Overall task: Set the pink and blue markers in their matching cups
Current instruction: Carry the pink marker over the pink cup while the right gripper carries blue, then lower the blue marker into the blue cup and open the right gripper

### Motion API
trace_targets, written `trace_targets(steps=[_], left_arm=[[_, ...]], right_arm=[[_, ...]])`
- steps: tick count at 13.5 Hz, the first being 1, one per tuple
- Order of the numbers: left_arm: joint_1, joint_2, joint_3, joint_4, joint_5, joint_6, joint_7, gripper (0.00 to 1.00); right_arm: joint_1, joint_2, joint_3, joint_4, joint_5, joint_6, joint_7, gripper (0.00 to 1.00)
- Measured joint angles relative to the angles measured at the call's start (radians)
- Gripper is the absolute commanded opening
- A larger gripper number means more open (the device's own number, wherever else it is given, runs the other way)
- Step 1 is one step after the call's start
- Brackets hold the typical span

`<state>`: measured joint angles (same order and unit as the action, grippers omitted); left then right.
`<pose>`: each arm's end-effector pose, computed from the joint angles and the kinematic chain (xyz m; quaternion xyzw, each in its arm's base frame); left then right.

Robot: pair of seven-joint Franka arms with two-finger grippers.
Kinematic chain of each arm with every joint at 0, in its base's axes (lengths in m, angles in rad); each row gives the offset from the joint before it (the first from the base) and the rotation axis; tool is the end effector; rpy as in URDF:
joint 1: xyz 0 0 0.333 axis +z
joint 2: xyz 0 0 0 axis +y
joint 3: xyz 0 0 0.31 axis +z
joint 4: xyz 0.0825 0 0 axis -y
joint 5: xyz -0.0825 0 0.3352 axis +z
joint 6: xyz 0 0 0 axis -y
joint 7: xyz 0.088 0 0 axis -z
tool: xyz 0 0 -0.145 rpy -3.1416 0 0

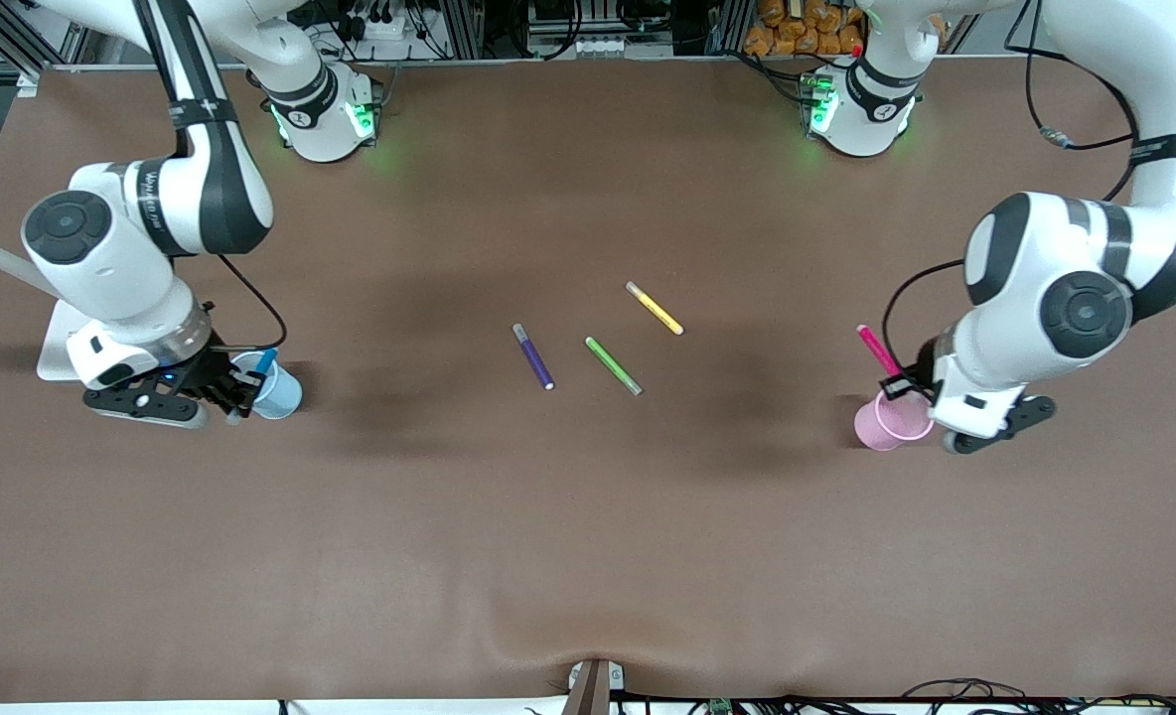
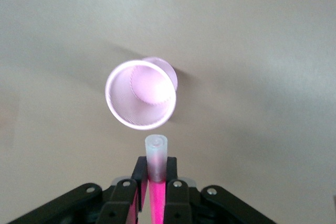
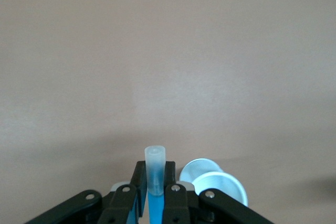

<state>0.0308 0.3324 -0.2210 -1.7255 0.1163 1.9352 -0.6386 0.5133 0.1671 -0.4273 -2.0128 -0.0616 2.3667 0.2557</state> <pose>0.5769 -0.0895 0.3645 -0.9775 -0.2024 0.0450 0.0384 0.5653 0.0528 0.3832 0.9916 -0.0585 0.1083 0.0398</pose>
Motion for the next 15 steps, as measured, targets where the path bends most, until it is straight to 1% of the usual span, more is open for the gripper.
trace_targets(steps=[2, 4, 6, 8, 10, 13, 15], left_arm=[[0.028, 0.0, 0.001, -0.001, 0.005, 0.043, 0.005, 0.0], [0.037, 0.0, 0.001, -0.002, 0.039, 0.071, 0.008, 0.0], [0.037, 0.0, 0.0, -0.002, 0.073, 0.087, 0.008, 0.0], [0.037, 0.0, 0.0, -0.003, 0.079, 0.103, 0.008, 0.0], [0.037, 0.0, 0.0, -0.004, 0.082, 0.114, 0.008, 0.0], [0.043, 0.0, 0.0, -0.006, 0.115, 0.142, 0.008, 0.0], [0.051, 0.0, 0.0, -0.008, 0.118, 0.154, 0.008, 0.0]], right_arm=[[-0.002, -0.013, -0.002, -0.037, -0.057, 0.071, -0.005, 0.0], [-0.019, -0.026, -0.002, -0.106, -0.106, 0.17, -0.005, 0.0], [-0.057, -0.03, -0.003, -0.189, -0.138, 0.3, -0.007, 0.0], [-0.088, -0.03, -0.003, -0.237, -0.155, 0.382, -0.013, 0.0], [-0.091, -0.03, -0.002, -0.25, -0.156, 0.404, -0.015, 0.0], [-0.096, -0.02, -0.002, -0.306, -0.157, 0.51, -0.015, 0.0], [-0.099, -0.006, -0.002, -0.342, -0.157, 0.553, -0.015, 0.0]])
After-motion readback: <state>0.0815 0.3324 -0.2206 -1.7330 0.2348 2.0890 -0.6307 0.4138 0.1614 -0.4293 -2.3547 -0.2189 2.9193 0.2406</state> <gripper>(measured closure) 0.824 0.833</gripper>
